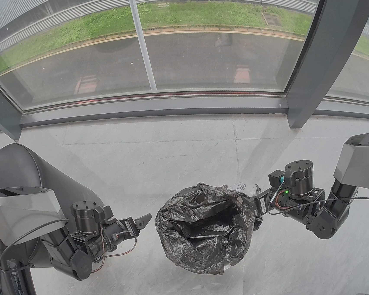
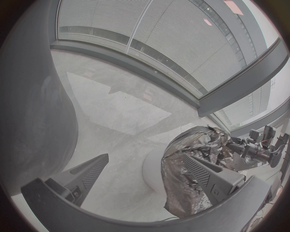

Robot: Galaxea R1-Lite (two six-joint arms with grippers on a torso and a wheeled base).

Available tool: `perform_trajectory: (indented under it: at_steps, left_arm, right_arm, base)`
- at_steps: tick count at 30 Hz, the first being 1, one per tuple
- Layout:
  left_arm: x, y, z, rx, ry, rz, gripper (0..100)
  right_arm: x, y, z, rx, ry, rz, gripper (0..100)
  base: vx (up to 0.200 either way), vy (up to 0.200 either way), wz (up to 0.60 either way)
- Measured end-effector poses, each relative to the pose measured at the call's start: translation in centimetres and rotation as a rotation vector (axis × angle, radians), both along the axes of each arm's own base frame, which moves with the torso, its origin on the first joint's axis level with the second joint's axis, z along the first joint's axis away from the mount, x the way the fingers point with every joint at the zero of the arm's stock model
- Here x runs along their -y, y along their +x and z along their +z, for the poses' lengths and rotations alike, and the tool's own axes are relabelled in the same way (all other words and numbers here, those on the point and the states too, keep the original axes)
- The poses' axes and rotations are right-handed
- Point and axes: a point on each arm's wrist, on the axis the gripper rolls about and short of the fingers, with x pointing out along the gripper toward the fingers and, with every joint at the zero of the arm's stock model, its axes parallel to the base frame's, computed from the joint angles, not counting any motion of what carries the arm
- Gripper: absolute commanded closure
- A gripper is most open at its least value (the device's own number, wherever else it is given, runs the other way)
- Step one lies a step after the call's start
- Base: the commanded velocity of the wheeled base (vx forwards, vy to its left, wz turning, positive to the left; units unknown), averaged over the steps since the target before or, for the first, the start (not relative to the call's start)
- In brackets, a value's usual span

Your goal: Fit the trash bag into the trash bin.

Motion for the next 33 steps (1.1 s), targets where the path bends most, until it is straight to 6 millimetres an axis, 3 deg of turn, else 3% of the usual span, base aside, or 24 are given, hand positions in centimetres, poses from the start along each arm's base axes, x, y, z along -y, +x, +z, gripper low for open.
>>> perform_trajectory:
  at_steps: [9, 19, 27, 33]
  left_arm:
    - [-0.3, -1.1, 2.3, 0.091, -0.040, 0.000, 0]
    - [-0.6, -1.9, 5.0, 0.150, -0.090, 0.014, 0]
    - [-0.8, -2.3, 5.7, 0.167, -0.097, 0.013, 0]
    - [-0.9, -2.3, 5.7, 0.166, -0.097, 0.014, 0]
  right_arm:
    - [-0.2, -0.3, 1.0, -0.020, 0.109, 0.019, 0]
    - [-2.9, -1.8, 2.0, -0.131, 0.201, 0.109, 0]
    - [-4.7, 0.4, 2.2, -0.078, 0.120, 0.096, 0]
    - [-5.8, 2.0, 0.9, -0.071, 0.056, 0.078, 0]
  base:
    - [0.000, 0.000, 0.00]
    - [0.000, 0.000, 0.00]
    - [0.000, 0.000, 0.00]
    - [0.000, 0.000, 0.00]
